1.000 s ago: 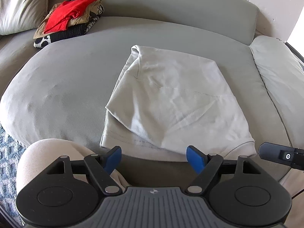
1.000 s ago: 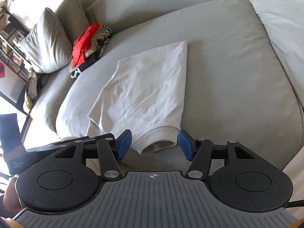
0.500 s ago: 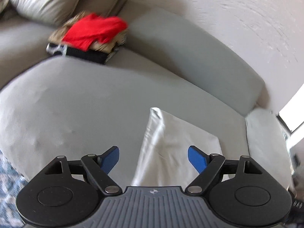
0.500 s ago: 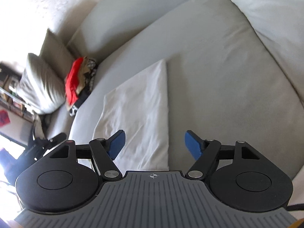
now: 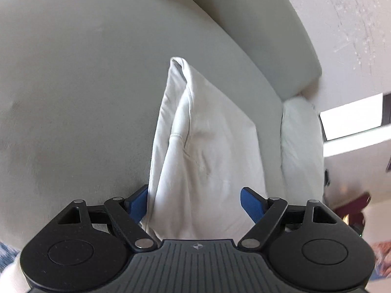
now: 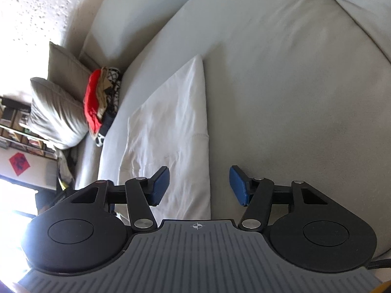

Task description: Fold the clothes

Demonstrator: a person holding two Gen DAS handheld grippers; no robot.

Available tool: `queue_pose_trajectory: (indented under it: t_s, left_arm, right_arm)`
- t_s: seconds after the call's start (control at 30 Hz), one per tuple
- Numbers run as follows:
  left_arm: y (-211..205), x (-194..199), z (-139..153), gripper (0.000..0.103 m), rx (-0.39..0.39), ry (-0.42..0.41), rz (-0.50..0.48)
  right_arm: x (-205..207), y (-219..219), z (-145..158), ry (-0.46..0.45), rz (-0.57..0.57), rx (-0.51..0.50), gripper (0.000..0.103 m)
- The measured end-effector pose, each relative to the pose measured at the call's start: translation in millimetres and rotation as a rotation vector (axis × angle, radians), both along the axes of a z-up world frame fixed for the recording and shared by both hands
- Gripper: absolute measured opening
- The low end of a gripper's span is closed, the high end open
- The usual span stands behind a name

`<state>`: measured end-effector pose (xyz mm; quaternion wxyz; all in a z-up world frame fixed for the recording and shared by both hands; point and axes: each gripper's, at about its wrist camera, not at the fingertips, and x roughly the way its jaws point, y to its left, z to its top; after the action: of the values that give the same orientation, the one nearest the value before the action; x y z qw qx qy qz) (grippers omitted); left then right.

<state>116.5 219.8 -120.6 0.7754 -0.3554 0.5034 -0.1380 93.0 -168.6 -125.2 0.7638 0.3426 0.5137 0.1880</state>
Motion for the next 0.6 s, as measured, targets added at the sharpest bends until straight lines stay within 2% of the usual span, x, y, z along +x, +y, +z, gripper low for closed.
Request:
queue_pose_trajectory:
  t_s: [0.03, 0.13, 0.23, 0.33, 0.47, 0.53, 0.6]
  left_arm:
    - [-3.3, 3.2, -1.2, 0.079, -0.004, 0.007, -0.018]
    - [-7.4, 19.9, -12.7, 0.079, -0.080, 0.038, -0.043]
    - [-16.0, 39.8, -20.1, 0.079, -0.142, 0.038, -0.054]
    - [-25.3, 52.9, -26.4, 0.078, -0.168, 0.026, -0.076]
    - [-19.1, 44.4, -22.6, 0.066, -0.160, 0.024, -0.121]
    - [-12.2, 37.3, -25.0, 0.065, -0.173, 0.025, -0.116]
    - [-6.7, 34.4, -29.8, 0.064, -0.202, 0.026, -0.096]
  right_arm:
    - [0.9, -0.5, -0.5, 0.002, 0.001, 0.002, 0.060]
    - [4.5, -3.1, -3.7, 0.008, -0.003, 0.018, 0.060]
    - [9.6, -7.5, -8.7, 0.016, -0.027, 0.054, 0.060]
    - [18.0, -9.7, -14.9, 0.015, -0.031, 0.087, 0.060]
    - [31.2, -9.3, -19.1, 0.042, 0.037, 0.106, 0.058]
    - [35.7, -9.8, -19.8, 0.046, 0.099, 0.106, 0.057]
    - [43.3, -9.0, -25.0, 0.059, 0.110, 0.123, 0.056]
